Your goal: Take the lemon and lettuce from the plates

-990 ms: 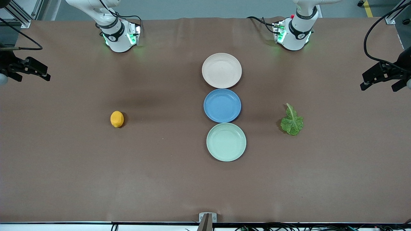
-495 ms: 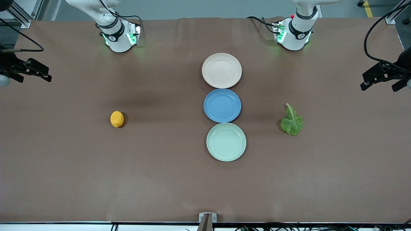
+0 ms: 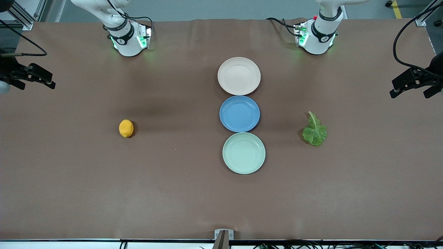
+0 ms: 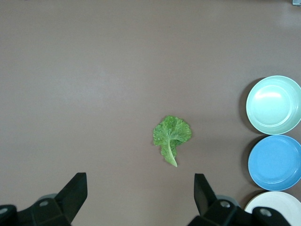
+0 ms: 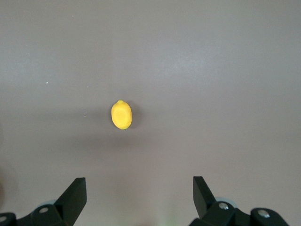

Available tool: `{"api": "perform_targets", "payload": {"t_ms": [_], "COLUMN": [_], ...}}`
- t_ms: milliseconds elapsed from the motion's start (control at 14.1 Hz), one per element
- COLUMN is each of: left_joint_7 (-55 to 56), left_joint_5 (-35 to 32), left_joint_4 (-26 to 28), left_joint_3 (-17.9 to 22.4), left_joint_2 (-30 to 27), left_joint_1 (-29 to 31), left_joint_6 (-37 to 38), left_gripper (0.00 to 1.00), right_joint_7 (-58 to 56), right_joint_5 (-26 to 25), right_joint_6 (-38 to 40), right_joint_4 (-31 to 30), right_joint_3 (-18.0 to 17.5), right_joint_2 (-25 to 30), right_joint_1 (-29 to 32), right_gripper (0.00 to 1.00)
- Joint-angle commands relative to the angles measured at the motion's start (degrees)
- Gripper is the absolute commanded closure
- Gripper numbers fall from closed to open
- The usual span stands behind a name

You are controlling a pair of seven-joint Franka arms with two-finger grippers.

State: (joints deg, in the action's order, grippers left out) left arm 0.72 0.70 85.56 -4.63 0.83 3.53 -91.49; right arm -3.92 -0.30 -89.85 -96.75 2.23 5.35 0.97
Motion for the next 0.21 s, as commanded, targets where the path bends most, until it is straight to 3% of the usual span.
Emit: {"api": "perform_targets", "payload": {"t_ms": [0, 141], "left_joint_7": [0.95, 0.95], "left_joint_5": [-0.97, -0.88], "left_joint_4": [-1.36, -1.36], "left_joint_3": [-0.47, -0.47], "left_joint_2": [0.49, 0.4], "left_joint_1": [0.17, 0.17], "left_joint_6": [0.79, 0.79], "left_gripper": [0.0, 0.0], "right_joint_7": [-0.65, -0.65], "right_joint_5": [1.53, 2.23], "right_joint_6": [-1.12, -1.03], "right_joint_4": [-0.81, -0.81], "right_joint_3": [-0.3, -0.21], "right_joint_2": [0.54, 0.54], "right_joint_1": [0.61, 0.61], "right_gripper": [0.0, 0.0]}}
